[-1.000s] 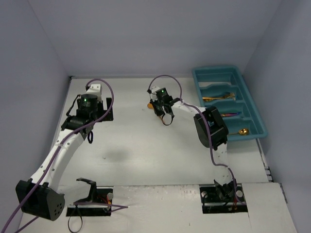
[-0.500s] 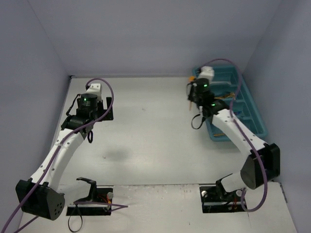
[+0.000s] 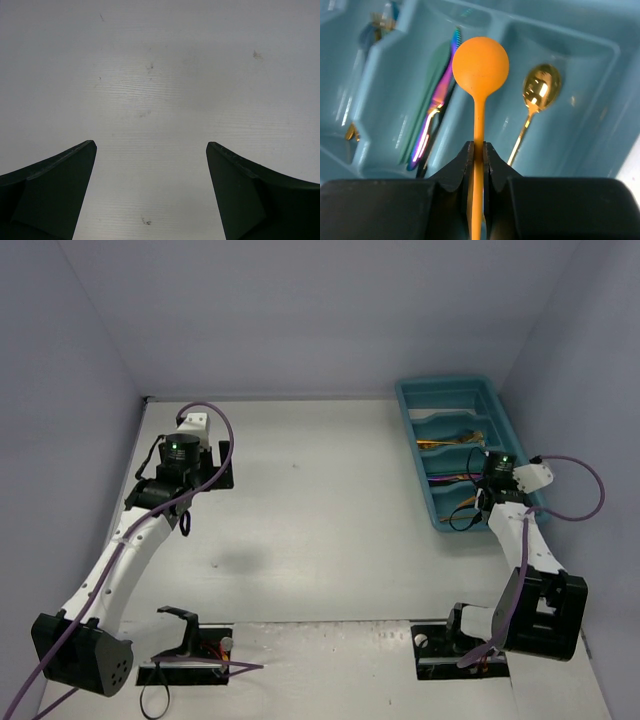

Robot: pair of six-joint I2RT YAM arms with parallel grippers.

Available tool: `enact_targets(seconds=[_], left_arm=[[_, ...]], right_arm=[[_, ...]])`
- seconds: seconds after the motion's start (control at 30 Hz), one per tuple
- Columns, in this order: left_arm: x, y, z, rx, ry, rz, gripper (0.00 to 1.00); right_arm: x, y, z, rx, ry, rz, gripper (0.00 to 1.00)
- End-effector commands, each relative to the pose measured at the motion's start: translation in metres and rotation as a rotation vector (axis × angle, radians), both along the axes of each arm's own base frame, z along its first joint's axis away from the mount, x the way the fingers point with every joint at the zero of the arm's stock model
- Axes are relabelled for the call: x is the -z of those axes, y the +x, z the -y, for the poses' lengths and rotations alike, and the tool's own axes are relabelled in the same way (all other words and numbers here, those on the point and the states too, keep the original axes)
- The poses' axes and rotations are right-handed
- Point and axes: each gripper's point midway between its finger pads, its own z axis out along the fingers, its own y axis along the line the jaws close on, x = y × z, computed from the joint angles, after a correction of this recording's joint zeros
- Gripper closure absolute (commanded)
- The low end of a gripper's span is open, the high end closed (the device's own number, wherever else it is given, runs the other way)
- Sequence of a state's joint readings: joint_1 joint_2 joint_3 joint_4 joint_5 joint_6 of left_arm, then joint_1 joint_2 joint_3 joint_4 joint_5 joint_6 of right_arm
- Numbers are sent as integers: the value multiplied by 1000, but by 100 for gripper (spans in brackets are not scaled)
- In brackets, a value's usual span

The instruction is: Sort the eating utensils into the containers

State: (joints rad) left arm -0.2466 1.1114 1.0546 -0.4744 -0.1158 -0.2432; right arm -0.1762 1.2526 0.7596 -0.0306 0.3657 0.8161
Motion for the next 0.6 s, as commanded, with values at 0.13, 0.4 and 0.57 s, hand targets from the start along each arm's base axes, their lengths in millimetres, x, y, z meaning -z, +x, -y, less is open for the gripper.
enact_targets(seconds=[0.13,0.4,0.57], left_arm=[[-27,8,3,4,-28,87,9],[-27,8,4,6,-29,85,9],[-27,9,2,2,-26,89,9]], right_arm=[[24,2,7,88,114,17,87],[-13,7,5,8,66,89,26],[-69,15,-14,-107,23,214,21]])
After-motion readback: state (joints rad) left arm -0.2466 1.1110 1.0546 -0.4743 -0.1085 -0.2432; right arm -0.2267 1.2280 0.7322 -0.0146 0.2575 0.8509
